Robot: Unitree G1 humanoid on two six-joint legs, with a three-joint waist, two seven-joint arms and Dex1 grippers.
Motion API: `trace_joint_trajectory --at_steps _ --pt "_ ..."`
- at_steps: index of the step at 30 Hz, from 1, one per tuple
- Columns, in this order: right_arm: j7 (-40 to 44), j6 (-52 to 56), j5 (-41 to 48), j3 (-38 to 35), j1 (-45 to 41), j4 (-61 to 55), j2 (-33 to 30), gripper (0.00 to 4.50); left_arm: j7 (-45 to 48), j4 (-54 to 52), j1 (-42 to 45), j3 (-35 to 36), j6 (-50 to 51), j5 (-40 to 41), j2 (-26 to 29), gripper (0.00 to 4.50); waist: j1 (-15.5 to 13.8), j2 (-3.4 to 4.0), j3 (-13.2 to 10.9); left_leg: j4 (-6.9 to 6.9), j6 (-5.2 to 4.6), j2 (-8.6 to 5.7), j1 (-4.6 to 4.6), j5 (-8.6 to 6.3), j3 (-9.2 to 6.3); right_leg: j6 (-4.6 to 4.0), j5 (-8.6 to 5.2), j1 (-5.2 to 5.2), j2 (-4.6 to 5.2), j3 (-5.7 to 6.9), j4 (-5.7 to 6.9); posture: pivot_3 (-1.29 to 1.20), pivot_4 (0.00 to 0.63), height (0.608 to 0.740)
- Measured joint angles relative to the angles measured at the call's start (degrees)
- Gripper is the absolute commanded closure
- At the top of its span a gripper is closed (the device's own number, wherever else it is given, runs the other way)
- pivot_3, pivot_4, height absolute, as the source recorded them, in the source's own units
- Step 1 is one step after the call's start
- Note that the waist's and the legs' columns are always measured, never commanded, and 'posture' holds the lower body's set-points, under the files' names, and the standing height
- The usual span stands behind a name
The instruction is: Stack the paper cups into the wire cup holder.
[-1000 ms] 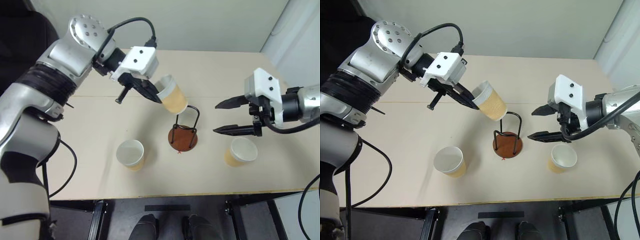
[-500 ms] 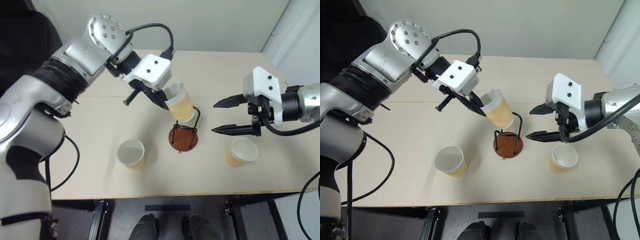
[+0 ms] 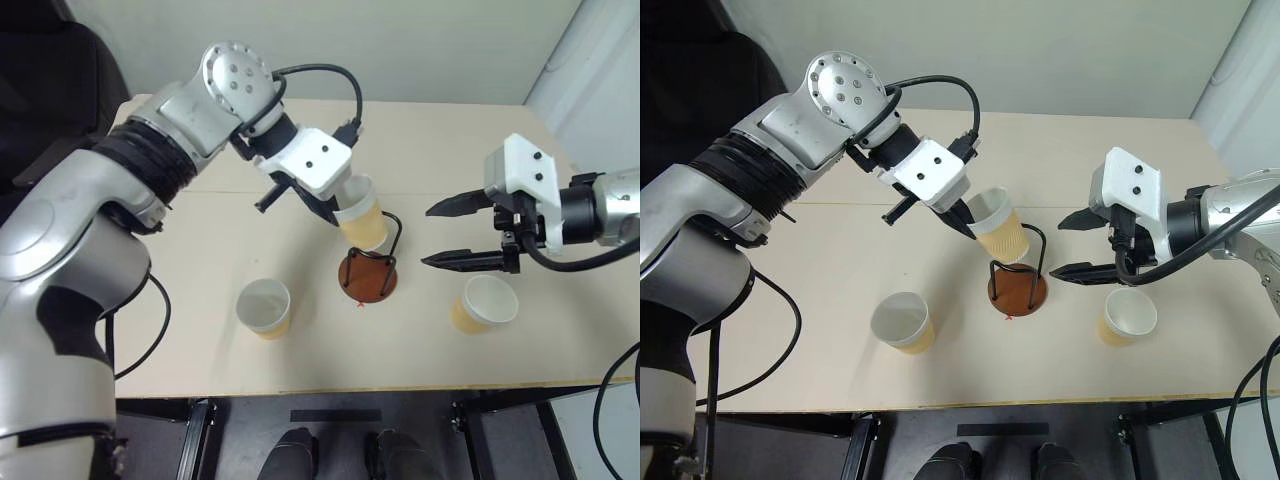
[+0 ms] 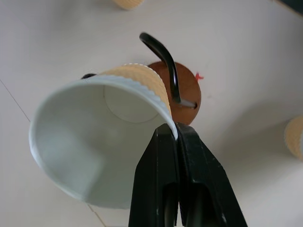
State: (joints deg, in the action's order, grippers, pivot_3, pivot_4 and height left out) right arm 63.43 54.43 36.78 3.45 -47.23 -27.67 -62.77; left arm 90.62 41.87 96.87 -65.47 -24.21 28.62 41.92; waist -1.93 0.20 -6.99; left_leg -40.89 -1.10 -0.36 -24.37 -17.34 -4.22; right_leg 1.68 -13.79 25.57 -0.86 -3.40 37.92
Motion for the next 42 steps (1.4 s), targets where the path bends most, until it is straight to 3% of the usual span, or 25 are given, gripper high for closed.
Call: trace_joint_trajectory --at_steps 6,9,20,25,33,37,42 --pt "-0.5 0.0 0.1 0.0 0.0 0.0 0.0 0.99 0.0 1.2 -0.9 1.6 -1.0 -1.2 -2.4 4.45 -0.1 0.02 0.0 -0.07 -0.03 -0.02 -0.02 -0.02 0.05 0.03 0.01 -0.01 -0.04 0.03 -0.01 0.0 0.15 0.74" --pt "-0.6 0.0 0.1 0.0 0.1 0.0 0.0 0.99 0.0 1.2 -1.7 3.3 -0.3 -1.2 -3.3 3.9 -0.1 0.01 0.0 -0.08 -0.03 -0.02 -0.03 -0.02 0.07 0.05 0.02 -0.01 -0.06 0.03 0.0 0.0 0.15 0.74" --pt "-0.8 -0.1 0.1 0.0 0.6 0.1 0.0 0.99 0.0 1.9 -3.2 5.3 -0.4 -2.0 -3.1 0.09 -0.2 0.01 0.0 -0.1 -0.03 0.0 -0.03 -0.02 0.04 0.09 0.04 -0.01 -0.02 -0.02 0.0 0.0 0.15 0.74" --pt "-0.9 -0.3 0.0 0.0 0.6 0.1 0.0 0.99 0.1 3.4 -4.0 10.0 2.7 -1.9 -3.8 0.04 -0.2 0.01 0.0 -0.11 -0.03 0.0 -0.04 -0.02 0.03 0.11 0.05 0.0 -0.01 -0.01 0.01 0.0 0.15 0.74" --pt "-3.2 -0.1 0.1 -1.0 2.0 -0.6 0.3 0.99 0.1 7.7 -5.2 31.7 19.3 2.2 -6.1 0.04 -0.2 0.03 0.0 -0.09 -0.03 -0.03 -0.03 -0.02 0.1 0.13 0.06 0.02 -0.06 -0.01 0.0 0.0 0.15 0.74" --pt "-4.4 1.1 0.8 -2.8 3.5 -2.3 0.0 0.99 0.1 2.3 -7.3 37.3 31.0 6.9 -1.8 0.04 0.3 0.12 -0.1 -0.09 -0.02 0.0 -0.03 -0.01 0.16 0.13 0.06 0.05 -0.13 -0.04 -0.06 0.0 0.15 0.74" --pt "-4.1 1.4 0.7 -3.1 6.2 -4.4 -3.3 0.99 0.1 -10.2 -14.9 35.8 35.1 7.9 7.4 0.04 0.2 0.2 0.0 -0.09 -0.01 0.0 0.07 0.0 0.09 0.17 0.04 -0.01 -0.09 -0.08 -0.03 0.0 0.15 0.74"
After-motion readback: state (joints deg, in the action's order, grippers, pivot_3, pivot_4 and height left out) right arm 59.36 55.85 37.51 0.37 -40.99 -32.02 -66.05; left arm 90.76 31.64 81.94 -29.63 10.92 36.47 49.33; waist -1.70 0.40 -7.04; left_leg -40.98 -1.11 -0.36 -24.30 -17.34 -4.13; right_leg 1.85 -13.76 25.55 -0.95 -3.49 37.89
